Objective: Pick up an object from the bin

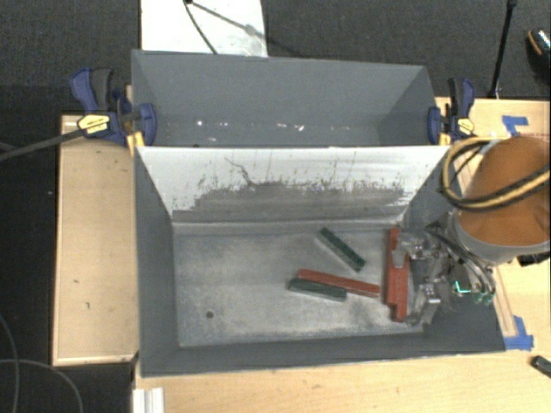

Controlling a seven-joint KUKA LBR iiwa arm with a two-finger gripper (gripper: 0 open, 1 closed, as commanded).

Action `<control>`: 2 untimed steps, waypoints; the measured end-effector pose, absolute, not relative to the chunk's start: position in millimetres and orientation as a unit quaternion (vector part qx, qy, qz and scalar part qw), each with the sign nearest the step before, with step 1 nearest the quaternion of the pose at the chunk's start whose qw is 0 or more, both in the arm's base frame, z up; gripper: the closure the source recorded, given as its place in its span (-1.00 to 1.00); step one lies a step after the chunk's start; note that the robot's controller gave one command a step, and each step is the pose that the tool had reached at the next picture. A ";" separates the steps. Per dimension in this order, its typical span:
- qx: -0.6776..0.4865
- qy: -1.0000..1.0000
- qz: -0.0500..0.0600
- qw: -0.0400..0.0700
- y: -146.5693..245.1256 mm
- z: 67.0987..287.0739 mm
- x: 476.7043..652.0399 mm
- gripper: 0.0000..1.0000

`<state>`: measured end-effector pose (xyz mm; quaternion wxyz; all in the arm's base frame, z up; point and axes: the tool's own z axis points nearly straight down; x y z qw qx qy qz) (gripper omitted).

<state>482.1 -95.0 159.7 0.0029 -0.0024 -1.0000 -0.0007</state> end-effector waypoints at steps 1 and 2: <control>0.015 -1.000 0.000 0.002 -135.0 117.2 476.5 -1.00; 0.045 -0.999 -0.002 0.000 -70.6 67.8 490.7 -1.00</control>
Offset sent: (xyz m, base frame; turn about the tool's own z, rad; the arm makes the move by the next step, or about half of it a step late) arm -0.0046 -0.0375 -0.0402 -0.0396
